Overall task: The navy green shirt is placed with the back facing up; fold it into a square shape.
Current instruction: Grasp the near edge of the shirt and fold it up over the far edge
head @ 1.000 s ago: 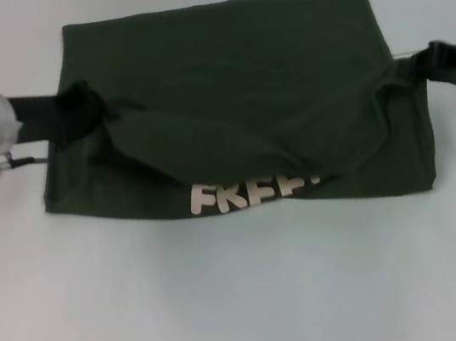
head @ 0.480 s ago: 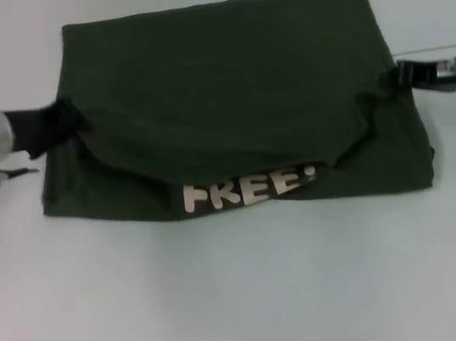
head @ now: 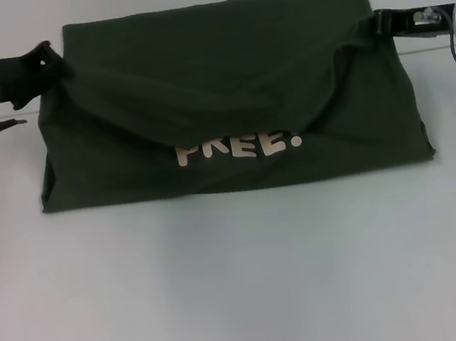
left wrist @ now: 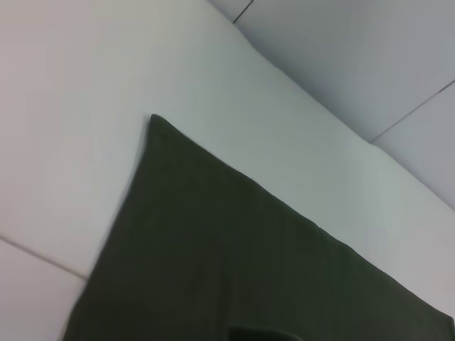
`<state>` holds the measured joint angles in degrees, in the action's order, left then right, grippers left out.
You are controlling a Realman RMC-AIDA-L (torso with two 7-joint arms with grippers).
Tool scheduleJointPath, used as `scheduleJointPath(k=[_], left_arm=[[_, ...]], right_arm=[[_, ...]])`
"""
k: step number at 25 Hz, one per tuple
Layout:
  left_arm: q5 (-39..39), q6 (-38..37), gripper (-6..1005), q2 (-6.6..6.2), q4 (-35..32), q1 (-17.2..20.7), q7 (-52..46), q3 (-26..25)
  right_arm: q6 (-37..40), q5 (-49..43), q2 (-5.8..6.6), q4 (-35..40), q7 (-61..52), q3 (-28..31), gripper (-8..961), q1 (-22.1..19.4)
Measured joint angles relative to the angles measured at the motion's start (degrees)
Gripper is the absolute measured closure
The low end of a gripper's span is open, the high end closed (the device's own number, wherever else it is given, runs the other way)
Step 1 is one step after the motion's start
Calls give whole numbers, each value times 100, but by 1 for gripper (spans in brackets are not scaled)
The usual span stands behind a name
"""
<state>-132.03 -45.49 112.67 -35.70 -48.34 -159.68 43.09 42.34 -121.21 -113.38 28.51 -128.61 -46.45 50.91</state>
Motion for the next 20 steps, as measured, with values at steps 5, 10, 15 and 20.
scheduleJointPath(k=[5, 10, 15, 20], left_arm=[[-22, 295, 968, 71, 230, -105, 41, 328], [-24, 426, 968, 145, 225, -112, 43, 397], [6, 458, 967, 148, 132, -113, 24, 359], [-16, 495, 968, 144, 172, -211, 13, 358]], right_arm=[[-483, 0, -41, -203, -3, -510, 872, 48], [-777, 0, -49, -284, -9, -707, 870, 61], [-767, 1, 69, -236, -49, -755, 868, 142], [-783, 1, 124, -214, -100, -761, 865, 192]])
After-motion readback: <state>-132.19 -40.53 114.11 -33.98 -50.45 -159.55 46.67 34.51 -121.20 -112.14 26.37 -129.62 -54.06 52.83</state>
